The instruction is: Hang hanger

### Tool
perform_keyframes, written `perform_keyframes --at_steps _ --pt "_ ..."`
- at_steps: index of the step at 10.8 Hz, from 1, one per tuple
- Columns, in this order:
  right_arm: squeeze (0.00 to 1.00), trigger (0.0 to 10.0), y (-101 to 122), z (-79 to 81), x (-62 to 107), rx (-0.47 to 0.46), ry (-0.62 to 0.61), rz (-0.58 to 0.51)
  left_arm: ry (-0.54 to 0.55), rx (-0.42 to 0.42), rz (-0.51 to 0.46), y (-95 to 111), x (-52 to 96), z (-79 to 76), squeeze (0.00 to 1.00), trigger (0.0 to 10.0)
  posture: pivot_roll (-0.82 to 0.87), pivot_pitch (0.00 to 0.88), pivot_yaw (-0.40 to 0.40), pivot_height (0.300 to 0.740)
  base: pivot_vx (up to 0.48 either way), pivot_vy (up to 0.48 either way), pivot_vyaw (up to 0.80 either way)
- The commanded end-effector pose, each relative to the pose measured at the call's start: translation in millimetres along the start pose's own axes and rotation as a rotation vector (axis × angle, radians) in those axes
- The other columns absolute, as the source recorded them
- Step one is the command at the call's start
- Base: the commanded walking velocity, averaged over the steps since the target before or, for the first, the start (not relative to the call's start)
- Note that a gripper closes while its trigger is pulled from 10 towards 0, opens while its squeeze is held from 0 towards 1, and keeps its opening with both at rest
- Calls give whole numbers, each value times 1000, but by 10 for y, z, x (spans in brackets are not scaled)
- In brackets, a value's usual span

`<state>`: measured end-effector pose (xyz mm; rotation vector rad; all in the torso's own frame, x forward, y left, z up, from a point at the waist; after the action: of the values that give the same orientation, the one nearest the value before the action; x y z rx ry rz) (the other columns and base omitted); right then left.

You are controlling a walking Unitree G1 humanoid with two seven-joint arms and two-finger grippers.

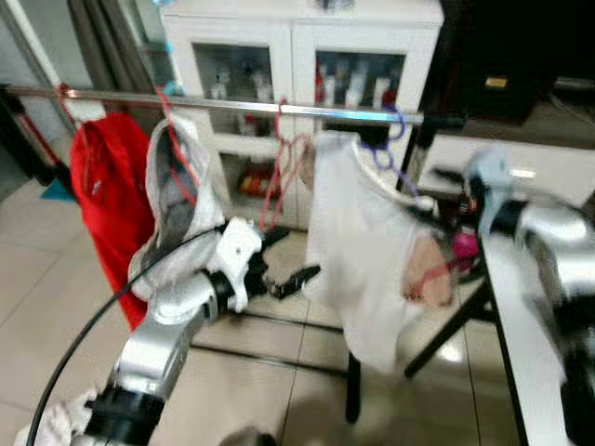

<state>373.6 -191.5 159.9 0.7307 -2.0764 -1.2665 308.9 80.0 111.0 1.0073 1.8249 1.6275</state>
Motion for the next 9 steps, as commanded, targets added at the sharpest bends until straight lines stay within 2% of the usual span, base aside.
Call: perform_keyframes --at_steps 1,3,7,9 --pt "0 10000 185 -19 -34 17 6 -64 -2 -10 7 -7 7 3 0 10000 -99 0 76 740 0 0 0" --pt "0 10000 223 -105 -162 38 -99 -39 -4 -14 9 -7 7 2 0 10000 -97 0 76 740 0 0 0" --pt "0 10000 305 -99 -489 -16 -191 -32 7 -20 6 -4 26 22 0 10000 -84 0 62 740 0 0 0" --pt "0 10000 271 -223 -556 -48 -312 13 11 -23 7 2 36 35 0 10000 -77 0 60 740 0 0 0"
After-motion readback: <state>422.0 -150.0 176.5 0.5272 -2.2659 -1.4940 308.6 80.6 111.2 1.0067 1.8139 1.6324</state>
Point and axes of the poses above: a point about 5 cm out from each wrist's last joint towards the gripper, its own x axis pointing back from the gripper into the wrist, its own y axis along the axis of the wrist's last joint, z = x × y, the point moved 5 cm from there along -x, pointing out of the wrist towards the gripper, and after that the axes turned 12 degrees about x, right-handed, at the moved point
